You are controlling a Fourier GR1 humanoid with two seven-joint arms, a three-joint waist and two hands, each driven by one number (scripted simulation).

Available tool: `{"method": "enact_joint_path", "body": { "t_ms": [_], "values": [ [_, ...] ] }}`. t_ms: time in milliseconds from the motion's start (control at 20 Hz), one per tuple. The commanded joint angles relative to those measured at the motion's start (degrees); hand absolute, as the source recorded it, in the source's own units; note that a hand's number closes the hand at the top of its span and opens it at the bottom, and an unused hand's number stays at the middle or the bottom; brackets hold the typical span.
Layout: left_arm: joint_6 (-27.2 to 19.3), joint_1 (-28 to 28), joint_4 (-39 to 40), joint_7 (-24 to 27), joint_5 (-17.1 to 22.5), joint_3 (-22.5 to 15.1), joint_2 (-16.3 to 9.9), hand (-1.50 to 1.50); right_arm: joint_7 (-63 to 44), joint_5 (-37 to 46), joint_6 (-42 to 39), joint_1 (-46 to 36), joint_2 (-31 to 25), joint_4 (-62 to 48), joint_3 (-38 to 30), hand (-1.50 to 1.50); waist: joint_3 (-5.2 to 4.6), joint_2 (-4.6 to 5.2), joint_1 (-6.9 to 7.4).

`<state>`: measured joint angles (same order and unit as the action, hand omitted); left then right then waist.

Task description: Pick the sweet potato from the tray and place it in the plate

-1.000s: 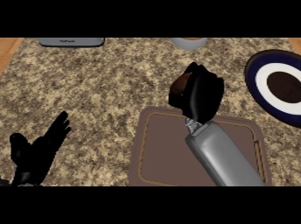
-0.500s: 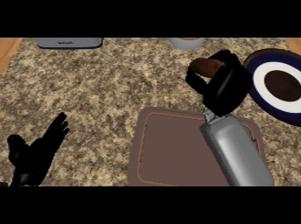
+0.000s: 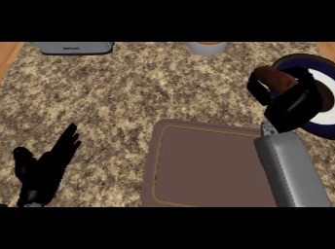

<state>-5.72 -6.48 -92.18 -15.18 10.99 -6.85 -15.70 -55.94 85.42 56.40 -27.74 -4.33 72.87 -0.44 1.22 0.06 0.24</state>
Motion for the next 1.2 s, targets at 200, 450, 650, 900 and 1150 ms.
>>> {"method": "enact_joint_path", "body": {
  "t_ms": [200,450,650,900,1150],
  "values": [
    [-1.2,4.1,7.7,2.4,-1.5,-2.2,5.7,0.0,4.7,-11.6,16.7,0.7,-10.2,-11.5,-8.7,1.5,-1.11,0.7,0.28],
    [-0.9,3.4,3.8,-0.7,-1.9,-3.5,5.9,0.0,11.7,-26.3,17.3,-1.9,-20.1,-17.5,-7.5,1.5,-1.0,0.59,1.11],
    [-0.7,3.8,7.3,2.6,-2.6,-2.9,6.8,0.0,17.6,-36.9,20.1,0.4,-24.1,-19.0,-5.2,1.5,-0.96,0.69,0.91],
    [1.2,6.1,7.4,0.8,-0.7,-1.1,5.4,0.0,17.5,-46.4,10.0,-3.1,-24.5,-26.3,-6.4,1.5,-0.9,1.13,1.75],
    [0.7,5.7,6.0,0.8,-1.4,-1.8,5.9,0.0,25.2,-55.0,-0.8,-3.1,-26.2,-28.7,-5.4,-1.5,-0.69,1.33,2.31]
  ]
}}
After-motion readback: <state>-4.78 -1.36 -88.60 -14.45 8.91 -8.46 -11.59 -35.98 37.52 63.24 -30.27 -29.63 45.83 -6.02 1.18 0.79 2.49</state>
